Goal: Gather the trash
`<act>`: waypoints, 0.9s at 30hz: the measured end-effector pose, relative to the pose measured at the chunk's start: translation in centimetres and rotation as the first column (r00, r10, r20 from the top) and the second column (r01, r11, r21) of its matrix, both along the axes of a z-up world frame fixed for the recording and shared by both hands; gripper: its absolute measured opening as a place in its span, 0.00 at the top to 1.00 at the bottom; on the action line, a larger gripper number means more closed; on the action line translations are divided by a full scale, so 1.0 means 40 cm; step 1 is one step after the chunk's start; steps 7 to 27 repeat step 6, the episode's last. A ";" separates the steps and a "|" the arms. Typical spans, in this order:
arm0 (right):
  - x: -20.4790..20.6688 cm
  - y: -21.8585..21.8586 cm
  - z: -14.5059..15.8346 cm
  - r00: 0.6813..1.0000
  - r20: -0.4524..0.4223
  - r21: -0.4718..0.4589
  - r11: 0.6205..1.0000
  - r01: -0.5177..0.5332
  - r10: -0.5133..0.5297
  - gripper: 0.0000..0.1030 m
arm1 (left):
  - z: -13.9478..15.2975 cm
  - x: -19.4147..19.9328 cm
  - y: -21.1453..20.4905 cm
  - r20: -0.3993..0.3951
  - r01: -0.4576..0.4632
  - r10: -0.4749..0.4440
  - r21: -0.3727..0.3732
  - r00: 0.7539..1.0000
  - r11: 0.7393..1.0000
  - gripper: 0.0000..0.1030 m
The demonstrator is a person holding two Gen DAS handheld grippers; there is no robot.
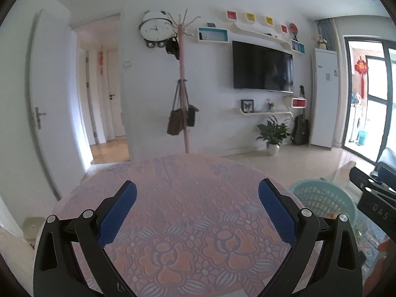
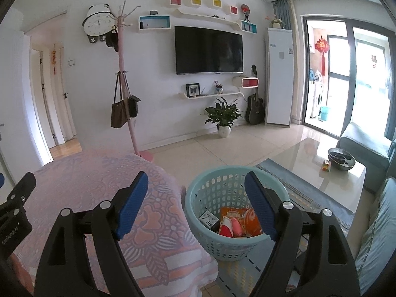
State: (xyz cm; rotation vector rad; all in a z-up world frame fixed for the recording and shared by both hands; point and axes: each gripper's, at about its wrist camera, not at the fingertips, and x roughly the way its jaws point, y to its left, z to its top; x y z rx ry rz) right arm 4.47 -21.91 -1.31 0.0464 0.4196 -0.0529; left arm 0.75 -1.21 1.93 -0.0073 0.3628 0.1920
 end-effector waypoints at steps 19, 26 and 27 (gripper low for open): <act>-0.021 0.024 0.018 1.000 0.001 -0.019 1.000 -0.007 0.007 0.26 | 0.007 -0.026 0.018 -0.011 0.027 -0.028 -0.042 1.000 0.999 0.07; -0.021 0.024 0.018 1.000 0.001 -0.019 1.000 -0.007 0.007 0.26 | 0.007 -0.026 0.018 -0.011 0.027 -0.028 -0.042 1.000 0.999 0.07; -0.021 0.024 0.018 1.000 0.001 -0.019 1.000 -0.007 0.007 0.26 | 0.007 -0.026 0.018 -0.011 0.027 -0.028 -0.042 1.000 0.999 0.07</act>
